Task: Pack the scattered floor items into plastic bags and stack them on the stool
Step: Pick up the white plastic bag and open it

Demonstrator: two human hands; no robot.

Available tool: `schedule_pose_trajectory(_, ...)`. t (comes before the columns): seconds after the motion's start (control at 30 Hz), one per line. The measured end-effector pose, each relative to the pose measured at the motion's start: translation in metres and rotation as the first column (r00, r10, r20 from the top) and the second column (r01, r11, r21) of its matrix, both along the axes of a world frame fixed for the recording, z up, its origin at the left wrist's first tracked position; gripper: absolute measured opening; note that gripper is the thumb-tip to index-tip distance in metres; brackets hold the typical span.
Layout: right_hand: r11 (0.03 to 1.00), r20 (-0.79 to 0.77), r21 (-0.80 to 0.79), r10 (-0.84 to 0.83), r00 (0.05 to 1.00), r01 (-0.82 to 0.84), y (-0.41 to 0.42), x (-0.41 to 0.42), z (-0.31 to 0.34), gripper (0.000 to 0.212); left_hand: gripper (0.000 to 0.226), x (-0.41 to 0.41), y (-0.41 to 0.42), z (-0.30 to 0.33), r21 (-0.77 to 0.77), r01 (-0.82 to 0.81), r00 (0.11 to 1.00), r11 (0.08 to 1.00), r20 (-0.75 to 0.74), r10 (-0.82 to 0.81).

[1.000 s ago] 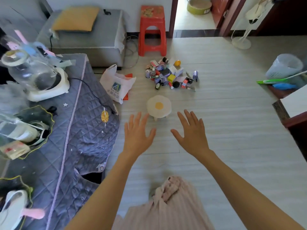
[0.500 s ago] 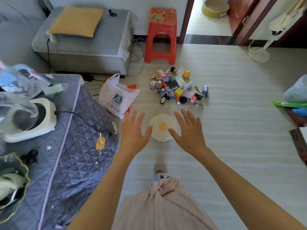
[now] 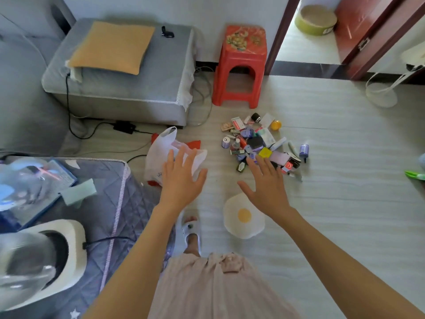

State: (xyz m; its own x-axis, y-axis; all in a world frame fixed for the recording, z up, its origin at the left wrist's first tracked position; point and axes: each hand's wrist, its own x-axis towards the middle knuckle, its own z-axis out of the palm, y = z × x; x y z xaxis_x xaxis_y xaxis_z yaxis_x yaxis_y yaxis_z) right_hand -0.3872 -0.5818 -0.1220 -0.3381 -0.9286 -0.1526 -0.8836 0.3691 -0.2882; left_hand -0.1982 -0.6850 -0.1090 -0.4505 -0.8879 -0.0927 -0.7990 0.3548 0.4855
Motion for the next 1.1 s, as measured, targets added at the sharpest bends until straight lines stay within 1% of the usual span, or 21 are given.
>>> schedule_pose_trajectory(0.07, 0.999, -0.009, -0.033, -0.012, 1.0, 0.012, -0.037, 0.006, 0.0, 0.068, 0.061, 0.004, -0.043, 0.004, -0.031, 0.034, 0.999, 0.999, 0.006, -0.034)
schedule_pose_trajectory(0.13, 0.999, 0.008, -0.034, -0.029, 1.0, 0.029, -0.072, 0.009, 0.001, 0.073, 0.068, 0.005, -0.081, 0.011, -0.041, 0.052, 0.999, 0.998, 0.013, -0.051)
schedule_pose_trajectory(0.2, 0.998, 0.027, -0.027, -0.053, 0.998, 0.054, -0.103, 0.01, 0.002, 0.076, 0.064, 0.005, -0.111, 0.013, -0.013, 0.038, 0.999, 0.999, 0.008, -0.038)
schedule_pose_trajectory(0.27, 0.997, 0.037, -0.032, -0.074, 0.997, 0.075, -0.127, 0.008, 0.003, 0.073, 0.058, 0.003, -0.134, 0.013, 0.015, 0.045, 0.999, 0.999, -0.011, -0.045)
schedule_pose_trajectory(0.43, 0.995, 0.05, -0.017, -0.099, 0.994, 0.099, -0.177, -0.013, 0.0, 0.078, 0.063, -0.012, -0.183, 0.006, 0.071, 0.067, 0.998, 0.995, -0.004, -0.067)
schedule_pose_trajectory(0.53, 0.995, 0.058, -0.026, -0.097, 0.994, 0.098, -0.204, -0.032, -0.004, 0.075, 0.057, -0.027, -0.211, 0.001, 0.097, 0.061, 0.998, 0.993, 0.008, -0.062)
schedule_pose_trajectory(0.7, 0.995, 0.075, 0.026, -0.099, 0.992, 0.097, -0.252, -0.077, -0.018, 0.066, 0.057, -0.064, -0.258, -0.007, 0.097, 0.027, 1.0, 0.995, 0.004, -0.027)
schedule_pose_trajectory(0.83, 0.996, 0.085, 0.087, -0.043, 0.995, 0.036, -0.299, -0.126, -0.025, 0.063, 0.058, -0.108, -0.297, -0.02, 0.126, -0.045, 0.999, 0.991, 0.028, 0.042)
schedule_pose_trajectory(0.9, 0.992, 0.081, 0.123, -0.008, 0.997, -0.002, -0.327, -0.155, -0.028, 0.064, 0.067, -0.134, -0.315, -0.025, 0.136, -0.069, 0.996, 0.988, 0.057, 0.062)
schedule_pose_trajectory(1.0, 0.992, 0.051, 0.099, 0.075, 0.996, -0.08, -0.364, -0.195, -0.033, 0.069, 0.081, -0.167, -0.337, -0.032, 0.132, -0.079, 0.994, 0.988, 0.081, 0.068)
schedule_pose_trajectory(1.07, 0.984, 0.041, 0.11, 0.133, 0.99, -0.137, -0.391, -0.214, -0.038, 0.073, 0.083, -0.181, -0.351, -0.039, 0.132, -0.108, 0.992, 0.985, 0.086, 0.097)
schedule_pose_trajectory(1.1, 0.977, 0.04, 0.13, 0.165, 0.986, -0.168, -0.402, -0.221, -0.041, 0.072, 0.081, -0.185, -0.356, -0.042, 0.127, -0.128, 0.99, 0.984, 0.076, 0.119)
